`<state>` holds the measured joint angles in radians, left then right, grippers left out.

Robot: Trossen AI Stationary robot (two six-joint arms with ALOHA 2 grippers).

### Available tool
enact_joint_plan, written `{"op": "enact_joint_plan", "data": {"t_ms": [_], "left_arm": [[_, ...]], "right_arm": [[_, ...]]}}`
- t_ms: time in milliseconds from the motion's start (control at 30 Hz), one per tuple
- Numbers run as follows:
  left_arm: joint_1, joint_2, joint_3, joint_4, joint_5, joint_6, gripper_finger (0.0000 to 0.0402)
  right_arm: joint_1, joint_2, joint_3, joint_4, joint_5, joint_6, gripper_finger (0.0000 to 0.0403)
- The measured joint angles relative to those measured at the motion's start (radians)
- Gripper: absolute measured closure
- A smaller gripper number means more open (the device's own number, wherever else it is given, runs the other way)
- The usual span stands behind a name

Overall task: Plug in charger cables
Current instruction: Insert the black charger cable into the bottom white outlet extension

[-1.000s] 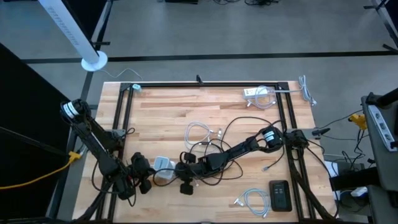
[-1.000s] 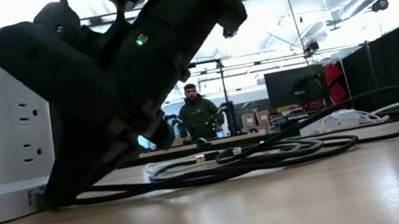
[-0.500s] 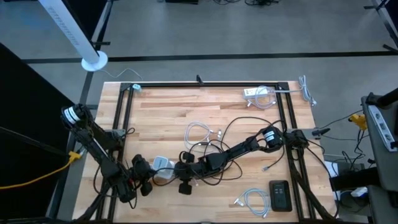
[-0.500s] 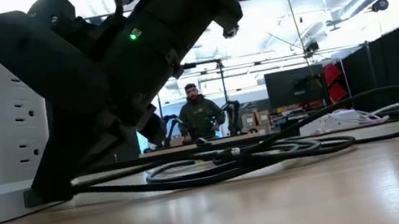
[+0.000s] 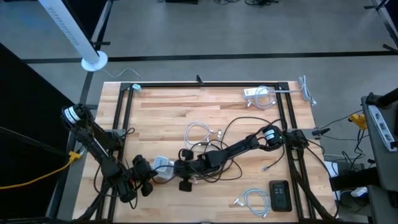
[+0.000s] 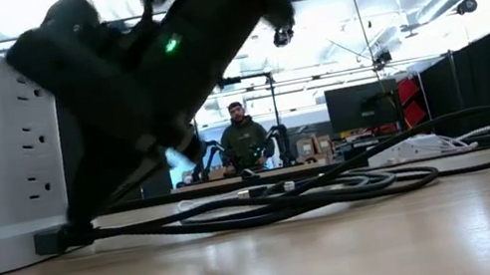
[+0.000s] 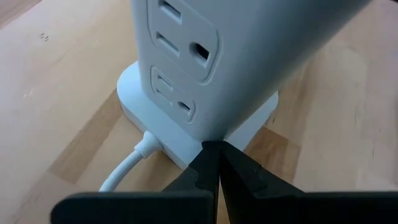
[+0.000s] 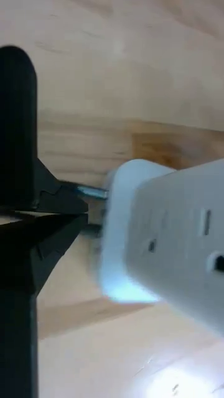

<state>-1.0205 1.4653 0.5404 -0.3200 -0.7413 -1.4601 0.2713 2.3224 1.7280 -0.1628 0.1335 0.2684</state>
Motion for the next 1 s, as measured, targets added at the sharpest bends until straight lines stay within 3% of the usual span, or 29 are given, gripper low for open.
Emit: {"op": "enact_joint_plan", "data": {"t_ms": [167, 400, 533, 700, 900, 1000], "left_arm": [[0.002, -0.006, -0.001, 0.000, 0.002, 0.002, 0.0402], [0.002, -0.007, -0.001, -0.003, 0.001, 0.003, 0.0402], [0.002, -0.007, -0.001, -0.004, -0.001, 0.003, 0.0402], [0.002, -0.007, -0.001, -0.004, -0.002, 0.003, 0.0402], [0.003, -0.007, -0.001, 0.001, -0.003, 0.003, 0.0402], [0.006, -0.007, -0.001, 0.008, -0.003, 0.004, 0.0402]], "right_arm": [[0.010, -0.035, 0.001, -0.083, 0.002, -0.018, 0.0396], [0.046, -0.032, -0.001, -0.082, -0.002, -0.036, 0.0314], [0.047, -0.002, -0.003, -0.079, 0.006, -0.016, 0.0297], [0.047, 0.022, -0.002, -0.045, 0.006, 0.009, 0.0313], [0.042, 0.033, -0.002, -0.011, 0.013, 0.009, 0.0389], [0.038, 0.034, -0.003, 0.002, 0.030, 0.009, 0.0397]]}}
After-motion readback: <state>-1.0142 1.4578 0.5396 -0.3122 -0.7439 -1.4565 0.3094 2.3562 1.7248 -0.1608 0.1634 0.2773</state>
